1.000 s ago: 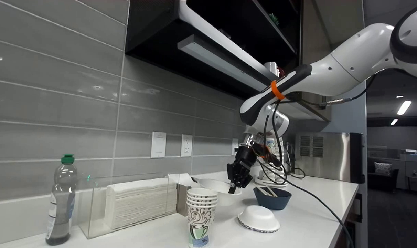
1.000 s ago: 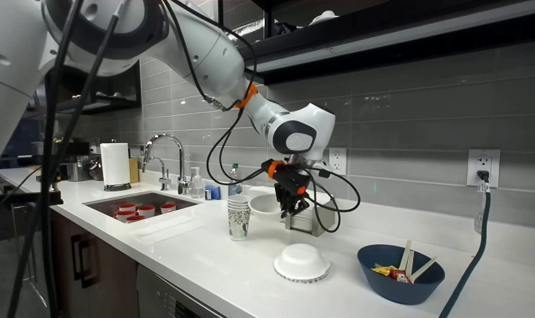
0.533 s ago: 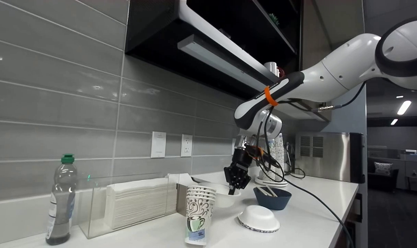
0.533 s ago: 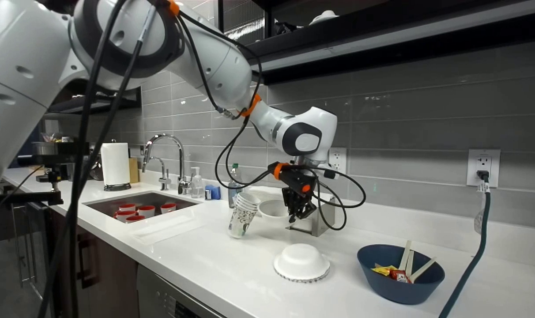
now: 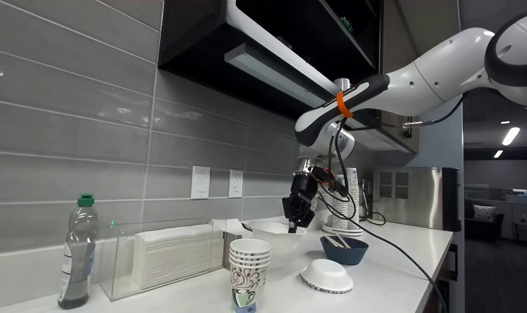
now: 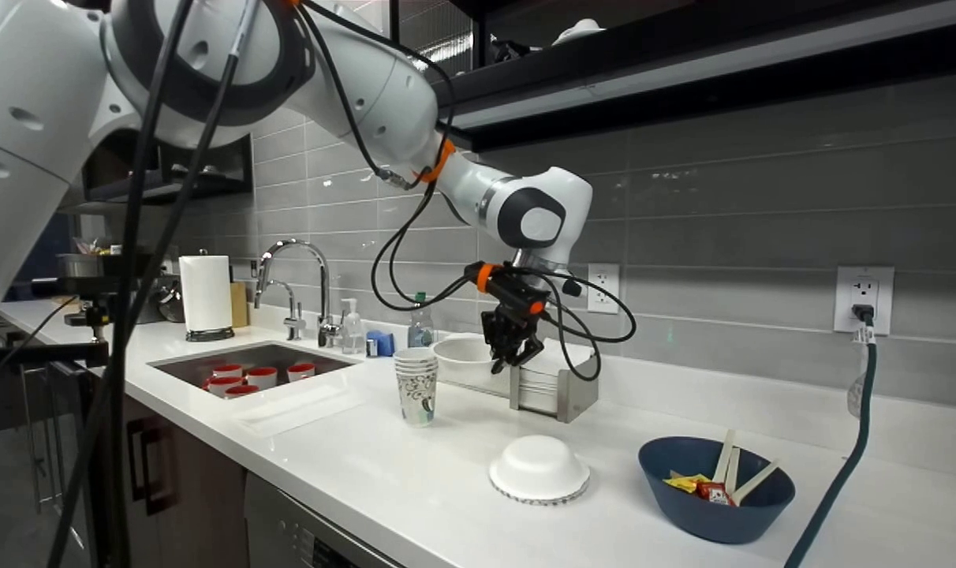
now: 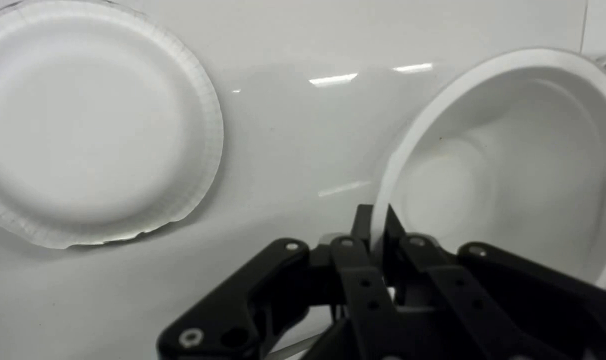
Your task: Pour the contents in the bowl into the blue bowl
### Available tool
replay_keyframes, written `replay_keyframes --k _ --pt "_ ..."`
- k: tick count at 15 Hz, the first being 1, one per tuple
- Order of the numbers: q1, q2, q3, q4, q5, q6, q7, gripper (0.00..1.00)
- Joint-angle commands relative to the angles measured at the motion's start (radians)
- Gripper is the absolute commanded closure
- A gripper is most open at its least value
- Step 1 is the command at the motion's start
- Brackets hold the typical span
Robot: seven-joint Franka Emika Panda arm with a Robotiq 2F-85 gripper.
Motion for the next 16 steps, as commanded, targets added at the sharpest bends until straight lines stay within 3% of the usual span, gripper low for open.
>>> replay_keyframes --k 1,5,11,13,16 --pt "0.007 0.010 -0.015 0.025 -0.019 0.008 0.013 0.99" --pt "0.013 0.083 -0.041 0.056 -0.052 0.093 0.068 0.99" --pt "-0.001 0.201 -0.052 0.113 -0.049 0.111 0.134 0.99" --pt "0.003 0.226 -0.051 0.130 -0.054 0.102 0.154 0.67" --pt "-0.001 0.195 -0.044 0.119 -0.050 0.113 0.143 0.48"
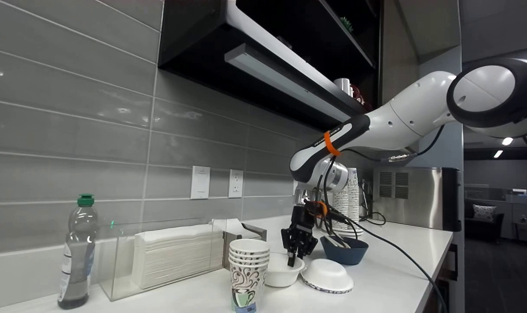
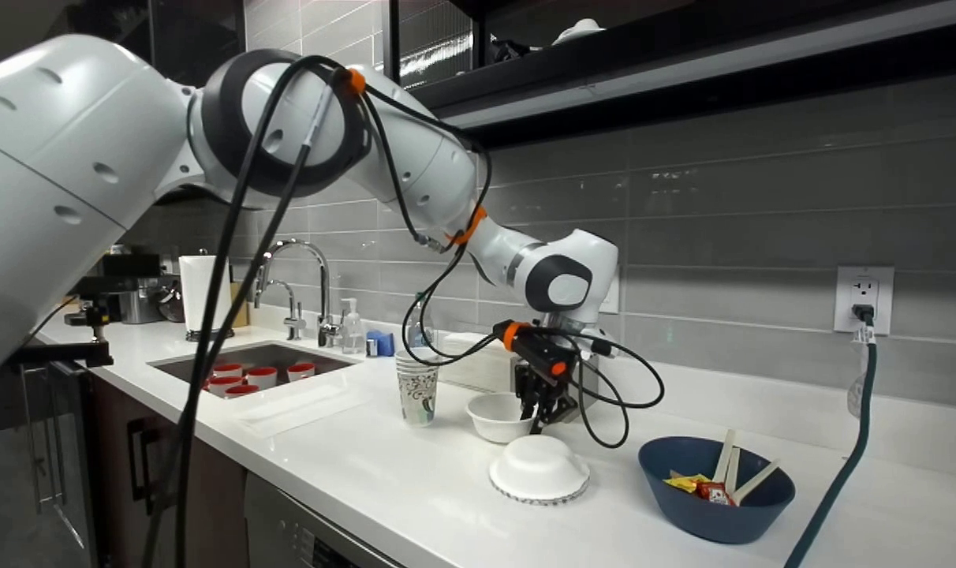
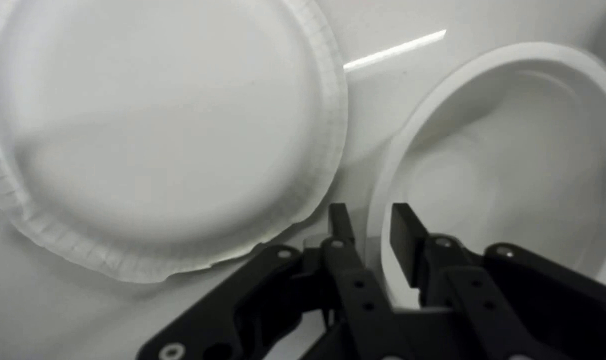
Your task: Pour the contents in the bowl into the blue bowl
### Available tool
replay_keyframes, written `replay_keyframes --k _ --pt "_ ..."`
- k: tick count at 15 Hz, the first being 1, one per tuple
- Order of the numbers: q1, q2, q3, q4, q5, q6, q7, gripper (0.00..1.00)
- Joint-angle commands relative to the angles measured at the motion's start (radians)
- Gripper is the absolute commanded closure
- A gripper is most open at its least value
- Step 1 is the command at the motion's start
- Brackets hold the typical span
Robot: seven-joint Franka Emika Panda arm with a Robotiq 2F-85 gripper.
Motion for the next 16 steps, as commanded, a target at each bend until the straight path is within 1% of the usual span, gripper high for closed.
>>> replay_keyframes --k 1,3,4,5,7,10,11,13,15,16 --pt "-0.009 -0.062 0.009 0.000 -0.014 -0.005 0.004 0.40" --pt "-0.028 -0.154 0.000 -0.060 -0.012 0.016 -0.029 0.27" --pt "-0.038 -0.190 -0.006 -0.085 -0.014 0.028 -0.055 0.19" --pt "-0.074 -0.237 0.007 -0.122 0.006 0.003 -0.153 0.13" --pt "-0.124 -0.326 0.012 -0.200 0.046 -0.042 -0.283 0.01" --pt "-0.160 -0.476 -0.011 -0.340 0.064 -0.124 -0.435 0.00" --pt "-0.166 -0.527 -0.022 -0.391 0.069 -0.135 -0.488 0.00" --pt "-0.163 -0.626 -0.053 -0.490 0.071 -0.134 -0.542 0.00" --pt "-0.147 -0.734 -0.087 -0.596 0.072 -0.086 -0.598 0.00" --pt "-0.130 -0.598 -0.095 -0.445 0.045 -0.139 -0.540 0.00"
